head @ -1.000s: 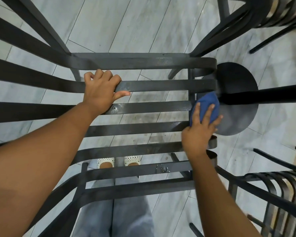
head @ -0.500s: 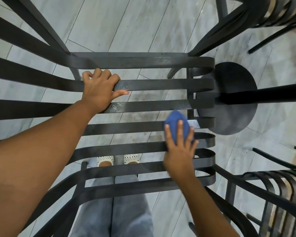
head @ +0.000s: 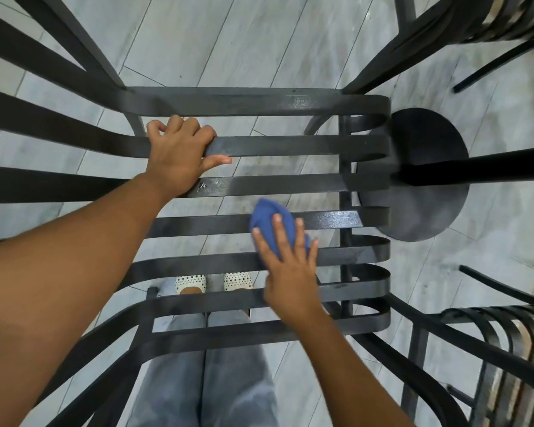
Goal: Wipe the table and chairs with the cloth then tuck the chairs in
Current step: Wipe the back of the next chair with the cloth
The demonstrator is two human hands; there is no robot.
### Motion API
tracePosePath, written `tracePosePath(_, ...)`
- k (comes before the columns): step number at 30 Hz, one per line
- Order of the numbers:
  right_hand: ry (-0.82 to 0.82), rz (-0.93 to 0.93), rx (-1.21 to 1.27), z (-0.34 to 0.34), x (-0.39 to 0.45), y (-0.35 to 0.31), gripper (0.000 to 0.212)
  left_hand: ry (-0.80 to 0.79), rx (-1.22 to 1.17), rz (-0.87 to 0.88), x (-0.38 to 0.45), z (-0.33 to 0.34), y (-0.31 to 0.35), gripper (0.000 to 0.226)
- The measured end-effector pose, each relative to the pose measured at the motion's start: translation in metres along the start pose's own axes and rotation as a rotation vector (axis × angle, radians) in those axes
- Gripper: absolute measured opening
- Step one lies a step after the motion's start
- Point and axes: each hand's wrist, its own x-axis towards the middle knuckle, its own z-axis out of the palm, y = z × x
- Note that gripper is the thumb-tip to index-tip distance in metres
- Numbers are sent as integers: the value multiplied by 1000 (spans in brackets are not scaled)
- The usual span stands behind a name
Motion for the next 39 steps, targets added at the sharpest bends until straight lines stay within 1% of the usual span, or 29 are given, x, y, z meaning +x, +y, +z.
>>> tracePosePath(3, 33, 168, 26, -10, -6, 47, 107, -10, -20, -8, -1, -2, 1, 61)
tracePosePath(5, 35, 330, 90, -20, -5, 59, 100, -25, -21, -13, -1, -4, 2, 63)
tracePosePath(8, 121, 637, 195, -26, 14, 33, 89, -34, -5, -21, -1, -4, 2, 61)
tracePosePath(9, 145, 686, 229, -26, 22, 16, 88, -40, -3, -26, -1, -4, 2, 62)
tracePosePath(10, 149, 689, 253, -23, 29, -2, 88, -48, -2, -31, -1, -5, 2, 62)
tracePosePath(12, 135, 627, 288, -15, 34, -37, 90, -74, 0, -37, -2, -5, 2, 65)
tracePosePath(14, 108, 494, 333, -10, 29, -64, 91, -93, -18, -60, -1, -7, 4, 65)
tracePosePath(16, -36, 293, 375, -15, 20, -80, 88, -131, -100, -145, -1, -9, 7, 60)
tracePosePath(18, -203, 124, 466, -26, 17, -78, 83, -142, -227, -264, -7, -12, 13, 65)
tracePosePath(19, -210, 75, 508, -34, 20, -69, 78, -115, -285, -316, -13, -16, 18, 68)
tracePosePath(20, -150, 56, 516, -41, 26, -56, 72, -58, -329, -344, -23, -21, 26, 67)
tracePosePath(21, -31, 69, 486, -47, 34, -40, 67, 14, -358, -339, -34, -26, 38, 62)
tracePosePath(22, 112, 120, 433, -52, 45, -24, 66, 65, -382, -303, -46, -30, 54, 56)
tracePosePath(23, 236, 170, 354, -56, 56, -7, 65, 79, -403, -233, -59, -31, 73, 50)
tracePosePath(24, 312, 195, 264, -58, 68, 8, 61, 48, -406, -147, -70, -29, 92, 47)
tracePosePath(25, 313, 195, 191, -59, 77, 21, 57, -14, -385, -76, -81, -24, 110, 46)
tracePosePath(26, 274, 170, 144, -60, 85, 32, 52, -88, -338, -44, -88, -18, 124, 49)
tracePosePath(28, 202, 61, 90, -57, 96, 54, 44, -204, -202, -67, -93, -4, 142, 60)
tracePosePath(29, 179, 9, 64, -57, 99, 63, 46, -230, -156, -73, -92, 1, 147, 64)
tracePosePath(31, 173, -69, -2, -55, 104, 75, 53, -223, -115, -55, -86, 7, 153, 66)
tracePosePath(33, 213, -113, -51, -53, 109, 81, 52, -187, -97, -53, -80, 10, 160, 62)
tracePosePath(37, 314, -126, -118, -50, 113, 83, 49, -110, -74, -73, -72, 10, 166, 45)
tracePosePath(39, 299, -111, -120, -50, 113, 82, 52, -75, -108, -54, -71, 10, 161, 39)
